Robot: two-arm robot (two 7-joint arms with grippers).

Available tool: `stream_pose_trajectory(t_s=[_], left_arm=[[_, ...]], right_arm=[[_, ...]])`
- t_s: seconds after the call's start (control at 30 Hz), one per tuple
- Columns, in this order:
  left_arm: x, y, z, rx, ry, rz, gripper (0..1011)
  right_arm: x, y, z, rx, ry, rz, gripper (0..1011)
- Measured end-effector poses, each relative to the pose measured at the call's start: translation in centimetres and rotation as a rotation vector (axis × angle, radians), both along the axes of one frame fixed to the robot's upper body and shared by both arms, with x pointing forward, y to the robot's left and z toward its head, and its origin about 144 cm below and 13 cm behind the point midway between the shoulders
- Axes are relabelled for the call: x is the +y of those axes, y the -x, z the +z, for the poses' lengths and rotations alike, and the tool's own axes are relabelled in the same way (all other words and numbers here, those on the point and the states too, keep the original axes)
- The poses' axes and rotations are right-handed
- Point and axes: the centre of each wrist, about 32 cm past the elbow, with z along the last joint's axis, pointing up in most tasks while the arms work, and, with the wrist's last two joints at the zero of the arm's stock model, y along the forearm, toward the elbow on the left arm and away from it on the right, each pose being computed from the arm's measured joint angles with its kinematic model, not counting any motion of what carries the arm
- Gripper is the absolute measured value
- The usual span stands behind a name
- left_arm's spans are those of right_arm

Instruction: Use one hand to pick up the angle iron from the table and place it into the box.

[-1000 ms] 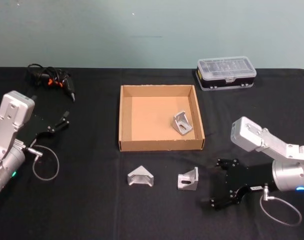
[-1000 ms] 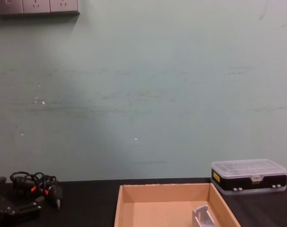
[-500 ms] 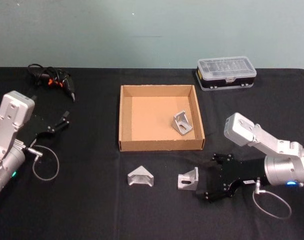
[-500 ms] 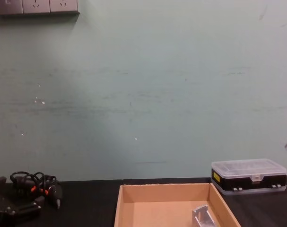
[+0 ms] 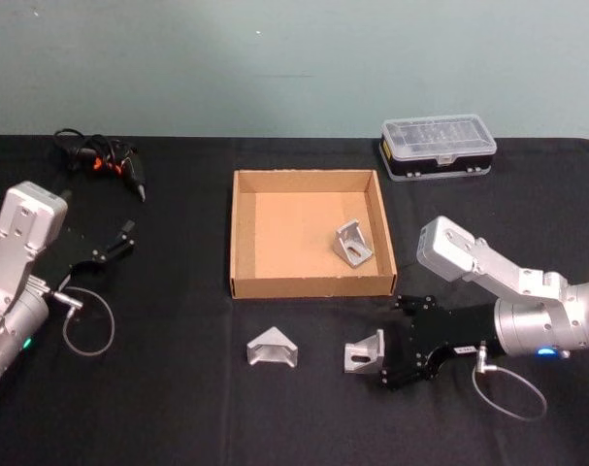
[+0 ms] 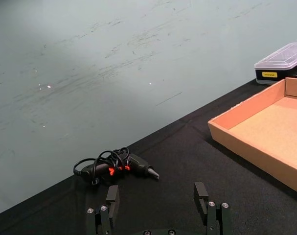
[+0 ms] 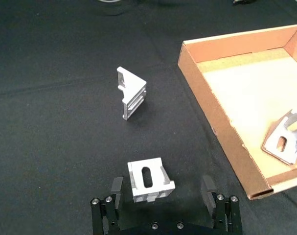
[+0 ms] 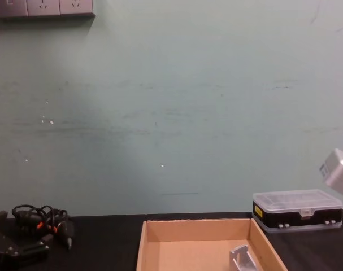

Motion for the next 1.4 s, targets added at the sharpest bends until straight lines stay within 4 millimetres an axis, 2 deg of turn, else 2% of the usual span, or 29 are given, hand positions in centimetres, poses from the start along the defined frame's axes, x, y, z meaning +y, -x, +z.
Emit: stream_pose_trajectory(t_s=[0.43,0.8,0.93,1.07,1.4], left_arm=[[0.0,0.0,0.0,0.0,0.0,0.0,1000],[0.0,0.0,0.0,0.0,0.0,0.0,1000],[0.0,0.0,0.0,0.0,0.0,0.0,1000],[0.0,0.0,0.0,0.0,0.0,0.0,1000],[0.0,0.0,0.0,0.0,0.0,0.0,1000]], right_arm=[[0.65,-0.28,0.0,0.003,0.005,0.018,998],[0.71,-0.15,0.01,0.003,0.008,0.018,734],[0.66,-0.07,0.05,0.002,0.008,0.016,575],[0.67,0.02,0.03,0.0,0.007,0.015,461],[0.8,0.39,0.5,-0.02,-0.007,0.012,450]])
